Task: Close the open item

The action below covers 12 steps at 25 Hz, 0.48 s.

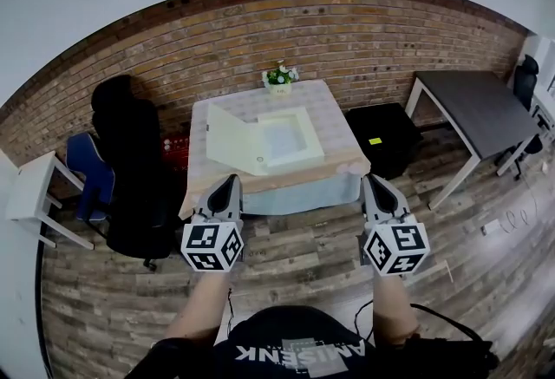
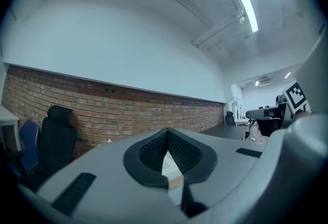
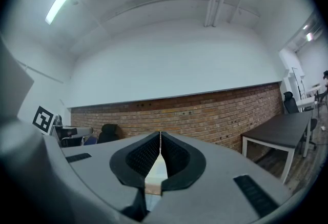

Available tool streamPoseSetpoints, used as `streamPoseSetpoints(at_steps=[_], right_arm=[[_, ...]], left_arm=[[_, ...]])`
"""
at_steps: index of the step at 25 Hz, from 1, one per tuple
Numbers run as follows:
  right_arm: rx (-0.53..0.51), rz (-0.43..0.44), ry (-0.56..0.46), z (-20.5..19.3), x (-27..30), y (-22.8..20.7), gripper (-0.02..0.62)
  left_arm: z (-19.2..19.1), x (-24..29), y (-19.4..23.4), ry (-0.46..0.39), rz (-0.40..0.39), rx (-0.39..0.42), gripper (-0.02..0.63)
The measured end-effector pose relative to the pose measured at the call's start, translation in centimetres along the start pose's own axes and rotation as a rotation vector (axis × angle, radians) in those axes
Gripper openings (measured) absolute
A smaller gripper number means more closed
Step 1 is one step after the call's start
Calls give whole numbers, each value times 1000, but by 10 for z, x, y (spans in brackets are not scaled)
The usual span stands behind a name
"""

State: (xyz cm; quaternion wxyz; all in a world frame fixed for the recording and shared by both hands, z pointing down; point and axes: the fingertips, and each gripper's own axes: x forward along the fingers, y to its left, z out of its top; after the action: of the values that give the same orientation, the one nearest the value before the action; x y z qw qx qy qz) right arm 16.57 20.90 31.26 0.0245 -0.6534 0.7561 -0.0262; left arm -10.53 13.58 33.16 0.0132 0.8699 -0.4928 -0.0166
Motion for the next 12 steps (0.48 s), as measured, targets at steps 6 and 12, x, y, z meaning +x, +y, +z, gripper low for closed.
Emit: streamPoseSetpoints(at_steps=[6,12], right_arm=[[2,49,-2,-3,9,-23,43],[25,80,16,-16,27,-24,43]], left_arm=[[-5,10,-13,14,38,4,12],[-16,16,-1,45,79,9,12]])
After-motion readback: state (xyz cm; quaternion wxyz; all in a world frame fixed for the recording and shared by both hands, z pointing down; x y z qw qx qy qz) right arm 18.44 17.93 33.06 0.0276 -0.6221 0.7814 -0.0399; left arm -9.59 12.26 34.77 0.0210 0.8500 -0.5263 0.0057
